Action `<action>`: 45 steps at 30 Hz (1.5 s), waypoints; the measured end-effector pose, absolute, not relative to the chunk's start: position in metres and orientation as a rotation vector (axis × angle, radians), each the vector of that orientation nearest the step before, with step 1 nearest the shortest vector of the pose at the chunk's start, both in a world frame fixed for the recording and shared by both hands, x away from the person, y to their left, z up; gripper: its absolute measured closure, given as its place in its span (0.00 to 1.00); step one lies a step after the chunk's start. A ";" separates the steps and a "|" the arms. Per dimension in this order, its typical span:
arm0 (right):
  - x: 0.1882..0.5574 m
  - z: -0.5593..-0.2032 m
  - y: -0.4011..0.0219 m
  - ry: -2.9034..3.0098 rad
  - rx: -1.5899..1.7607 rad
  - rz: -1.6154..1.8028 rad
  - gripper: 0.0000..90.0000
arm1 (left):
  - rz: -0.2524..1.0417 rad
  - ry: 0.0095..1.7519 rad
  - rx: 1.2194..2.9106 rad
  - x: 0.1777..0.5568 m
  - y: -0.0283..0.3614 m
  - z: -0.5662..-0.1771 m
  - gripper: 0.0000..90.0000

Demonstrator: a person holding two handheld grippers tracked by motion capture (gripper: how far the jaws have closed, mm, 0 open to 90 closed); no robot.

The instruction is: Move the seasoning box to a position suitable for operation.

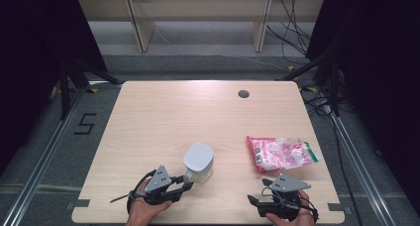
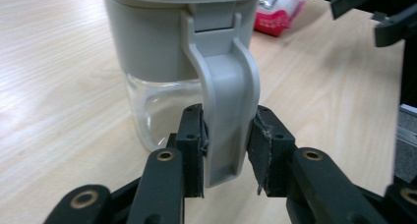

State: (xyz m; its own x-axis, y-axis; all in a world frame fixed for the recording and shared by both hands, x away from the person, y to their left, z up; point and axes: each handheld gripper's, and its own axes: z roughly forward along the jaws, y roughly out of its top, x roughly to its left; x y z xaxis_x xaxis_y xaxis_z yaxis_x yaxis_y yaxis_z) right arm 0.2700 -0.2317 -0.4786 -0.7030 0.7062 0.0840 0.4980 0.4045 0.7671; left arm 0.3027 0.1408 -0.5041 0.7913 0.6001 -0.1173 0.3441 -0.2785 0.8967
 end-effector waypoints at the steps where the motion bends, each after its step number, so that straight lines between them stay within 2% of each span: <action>1: 0.270 -0.479 -0.232 2.409 1.057 1.184 0.29 | 0.294 0.716 1.893 0.303 0.141 -0.504 0.75; 11: 0.270 -0.479 -0.232 2.412 1.057 1.185 0.29 | 0.347 0.736 1.884 0.320 0.140 -0.504 0.75; 23: 0.270 -0.479 -0.232 2.416 1.060 1.184 0.29 | 0.430 0.815 1.859 0.342 0.156 -0.504 0.74; 35: 0.269 -0.479 -0.231 2.393 1.067 1.172 0.29 | 0.468 0.773 1.915 0.354 0.145 -0.501 0.75; 45: 0.270 -0.479 -0.231 2.421 1.060 1.186 0.29 | 0.487 0.790 1.886 0.367 0.138 -0.503 0.75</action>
State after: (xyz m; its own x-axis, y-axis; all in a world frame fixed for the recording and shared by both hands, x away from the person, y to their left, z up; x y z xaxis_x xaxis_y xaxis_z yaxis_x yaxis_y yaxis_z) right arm 0.2701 -0.2313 -0.4790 -0.7066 0.7016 0.0923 0.5031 0.4063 0.7628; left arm 0.3670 0.1377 -0.5030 0.7064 0.7077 -0.0111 0.3086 -0.2939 0.9047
